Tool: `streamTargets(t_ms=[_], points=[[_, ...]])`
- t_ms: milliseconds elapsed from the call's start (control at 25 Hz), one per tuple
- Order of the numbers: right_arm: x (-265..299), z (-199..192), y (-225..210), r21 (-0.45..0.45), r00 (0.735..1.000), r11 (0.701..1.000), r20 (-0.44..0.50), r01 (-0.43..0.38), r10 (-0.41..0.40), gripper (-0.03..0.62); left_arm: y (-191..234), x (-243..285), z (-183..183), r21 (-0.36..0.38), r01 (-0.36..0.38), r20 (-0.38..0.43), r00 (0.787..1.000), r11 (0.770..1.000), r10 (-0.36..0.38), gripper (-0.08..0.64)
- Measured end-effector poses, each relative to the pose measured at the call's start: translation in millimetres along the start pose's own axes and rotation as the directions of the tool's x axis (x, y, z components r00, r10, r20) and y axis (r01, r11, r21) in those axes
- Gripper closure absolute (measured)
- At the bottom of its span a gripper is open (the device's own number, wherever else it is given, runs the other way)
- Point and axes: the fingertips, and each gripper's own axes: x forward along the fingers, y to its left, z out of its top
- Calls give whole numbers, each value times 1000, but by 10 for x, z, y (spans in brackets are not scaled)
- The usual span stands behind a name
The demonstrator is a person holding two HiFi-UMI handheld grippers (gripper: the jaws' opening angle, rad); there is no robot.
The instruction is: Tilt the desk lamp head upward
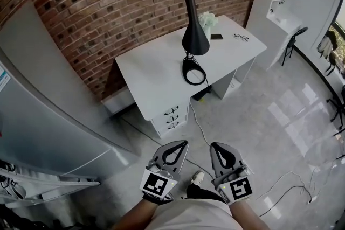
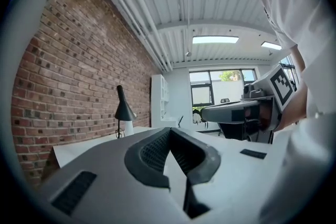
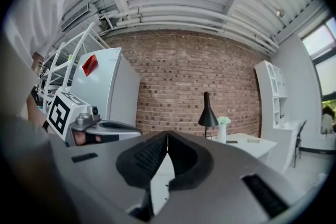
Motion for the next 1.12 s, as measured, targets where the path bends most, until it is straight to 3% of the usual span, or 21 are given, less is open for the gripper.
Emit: streamTargets(t_ms=[240, 440, 720, 1120], points=[[235, 147, -730, 0, 997, 999, 67, -47, 47, 575, 98, 819, 190, 84, -48, 28, 999, 995, 45, 554], [305, 50, -1245, 5, 997, 999, 50, -54, 53, 575, 302, 1190, 214, 72, -127, 17, 992, 989, 126, 554], [480, -42, -1539, 21, 994, 995, 51, -94, 93, 575, 366, 1572, 101, 64, -151, -9, 988, 986, 152, 554], [752, -82, -1844, -4, 995, 996, 33, -93, 93, 575, 579, 2116, 20, 37, -121, 8, 993, 992, 121, 554]])
